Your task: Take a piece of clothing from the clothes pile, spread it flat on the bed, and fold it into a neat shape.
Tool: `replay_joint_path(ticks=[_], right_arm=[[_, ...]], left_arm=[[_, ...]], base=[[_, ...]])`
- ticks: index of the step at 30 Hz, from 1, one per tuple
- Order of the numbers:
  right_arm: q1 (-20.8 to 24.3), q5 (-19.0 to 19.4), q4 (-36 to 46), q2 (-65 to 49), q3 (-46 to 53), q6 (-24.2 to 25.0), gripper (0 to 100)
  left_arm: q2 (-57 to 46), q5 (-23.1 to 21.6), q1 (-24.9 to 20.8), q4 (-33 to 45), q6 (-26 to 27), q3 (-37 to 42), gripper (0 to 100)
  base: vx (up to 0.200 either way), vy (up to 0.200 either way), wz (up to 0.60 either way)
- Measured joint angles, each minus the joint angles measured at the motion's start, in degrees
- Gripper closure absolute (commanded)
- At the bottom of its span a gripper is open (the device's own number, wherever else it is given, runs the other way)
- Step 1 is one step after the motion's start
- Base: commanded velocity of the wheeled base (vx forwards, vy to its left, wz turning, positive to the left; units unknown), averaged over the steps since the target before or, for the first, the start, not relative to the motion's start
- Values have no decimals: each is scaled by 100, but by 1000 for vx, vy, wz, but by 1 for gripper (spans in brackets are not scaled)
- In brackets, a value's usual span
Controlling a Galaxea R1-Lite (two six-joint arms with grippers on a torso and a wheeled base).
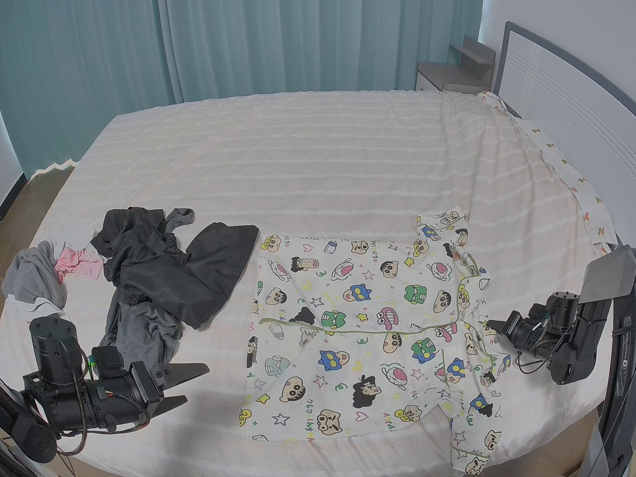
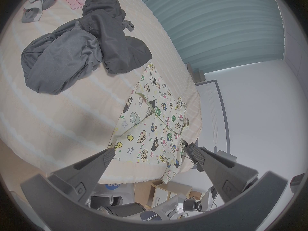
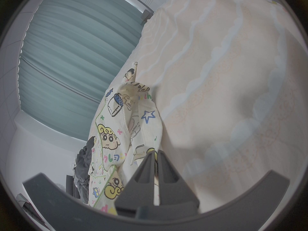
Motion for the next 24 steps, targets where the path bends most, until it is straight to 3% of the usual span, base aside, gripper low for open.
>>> replay_joint_path(ticks=[9, 24], right_arm=[[-116, -380, -63, -88, 38, 4, 100], [-1064, -451, -63, -411, -37, -55, 100]], left_arm=[[0, 0, 0, -2, 2, 0, 0], [0, 2, 0, -5, 6, 2, 0]], base=[[0, 0, 0], [0, 0, 0]])
